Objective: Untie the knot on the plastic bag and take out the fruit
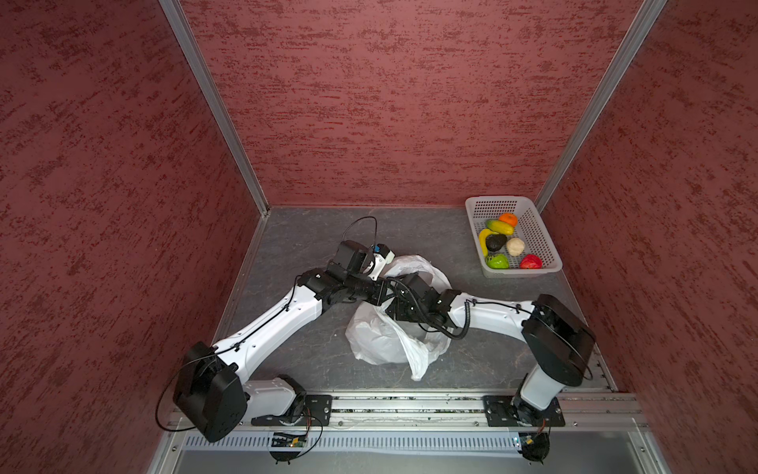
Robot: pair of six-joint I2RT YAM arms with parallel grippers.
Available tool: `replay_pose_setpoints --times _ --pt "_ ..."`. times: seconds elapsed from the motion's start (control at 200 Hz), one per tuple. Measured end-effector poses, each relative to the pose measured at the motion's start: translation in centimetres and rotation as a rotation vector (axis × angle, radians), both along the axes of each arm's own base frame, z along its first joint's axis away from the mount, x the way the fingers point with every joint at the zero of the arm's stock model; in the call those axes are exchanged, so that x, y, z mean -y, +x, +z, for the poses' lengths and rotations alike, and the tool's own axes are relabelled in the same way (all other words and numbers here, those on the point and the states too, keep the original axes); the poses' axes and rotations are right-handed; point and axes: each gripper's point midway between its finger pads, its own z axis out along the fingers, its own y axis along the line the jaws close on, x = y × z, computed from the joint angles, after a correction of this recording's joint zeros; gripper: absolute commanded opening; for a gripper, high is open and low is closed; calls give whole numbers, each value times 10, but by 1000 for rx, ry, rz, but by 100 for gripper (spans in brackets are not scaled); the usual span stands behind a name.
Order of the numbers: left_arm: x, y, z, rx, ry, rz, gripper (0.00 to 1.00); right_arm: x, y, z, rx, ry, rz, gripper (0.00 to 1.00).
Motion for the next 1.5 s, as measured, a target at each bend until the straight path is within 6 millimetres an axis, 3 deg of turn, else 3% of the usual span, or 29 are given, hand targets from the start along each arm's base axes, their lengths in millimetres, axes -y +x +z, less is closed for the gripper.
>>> replay_pose_setpoints --times 0.09,0.175,0.376,0.476,0.611,0.731,0.842,0.962,1.032,1.167,1.237,1.348,1.503 --pt "-2 2 -6 -11 15 -2 0 -9 12 0 11 31 -8 95" --pt "-3 4 -8 -8 21 -1 0 -17 23 -1 19 43 -15 84" --pt "-6 8 -11 5 50 0 0 -11 35 -9 20 22 -54 85" --pt "1 3 -19 16 94 -32 0 10 40 -10 20 9 -122 85" --pt "15 -11 -34 55 180 -86 0 59 49 -12 24 -30 -257 86" --pt "16 -12 -36 102 231 -79 0 94 53 -14 28 -76 -349 87" --pt "12 -10 -40 147 286 -64 0 111 50 -15 32 -94 -379 87" --pt "8 -5 -41 174 318 -42 0 114 44 -14 33 -89 -357 90" --pt "9 1 -38 176 322 -27 11 115 40 -13 32 -88 -339 91" --pt "17 20 -23 150 270 24 53 117 34 -12 32 -92 -309 92" --pt "20 29 -14 110 221 66 67 117 34 -11 36 -96 -302 93" --pt "22 36 -4 28 164 123 73 118 33 -11 33 -99 -302 93" --pt "31 28 8 -97 113 141 77 117 35 -3 37 -70 -334 94"
